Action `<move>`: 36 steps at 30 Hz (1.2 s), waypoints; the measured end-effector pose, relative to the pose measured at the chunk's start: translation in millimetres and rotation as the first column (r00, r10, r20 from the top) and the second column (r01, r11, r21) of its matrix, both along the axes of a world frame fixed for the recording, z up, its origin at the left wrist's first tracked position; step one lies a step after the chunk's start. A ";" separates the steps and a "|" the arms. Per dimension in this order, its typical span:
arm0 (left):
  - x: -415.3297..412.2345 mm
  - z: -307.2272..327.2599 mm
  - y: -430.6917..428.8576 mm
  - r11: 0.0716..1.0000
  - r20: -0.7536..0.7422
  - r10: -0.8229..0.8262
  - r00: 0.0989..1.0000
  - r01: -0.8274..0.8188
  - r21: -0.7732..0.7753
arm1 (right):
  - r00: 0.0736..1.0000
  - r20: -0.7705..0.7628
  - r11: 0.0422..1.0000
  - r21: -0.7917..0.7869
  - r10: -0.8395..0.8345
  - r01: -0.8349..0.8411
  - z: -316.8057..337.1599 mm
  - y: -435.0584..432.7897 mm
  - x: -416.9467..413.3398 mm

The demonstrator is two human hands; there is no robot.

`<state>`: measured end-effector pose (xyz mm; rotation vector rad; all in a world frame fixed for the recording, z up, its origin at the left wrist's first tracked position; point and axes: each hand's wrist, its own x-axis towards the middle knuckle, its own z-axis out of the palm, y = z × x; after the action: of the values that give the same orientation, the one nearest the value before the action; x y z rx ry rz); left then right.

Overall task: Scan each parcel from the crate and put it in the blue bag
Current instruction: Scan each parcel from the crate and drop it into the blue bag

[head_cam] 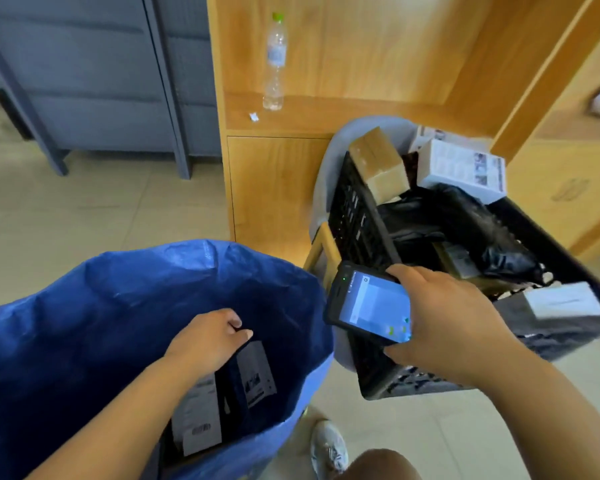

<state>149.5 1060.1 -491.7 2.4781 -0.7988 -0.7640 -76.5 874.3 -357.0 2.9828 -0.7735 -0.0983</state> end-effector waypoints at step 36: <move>-9.2 103.0 -392.6 0.884 0.043 0.390 0.920 -0.361 -0.296 | 0.643 0.637 0.884 0.142 -0.426 0.445 -50.3 -249.8 -15.2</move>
<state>140.3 667.4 -388.6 2.3185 -0.3994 -0.3566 -91.8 624.4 -407.3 2.6934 -1.5311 0.9891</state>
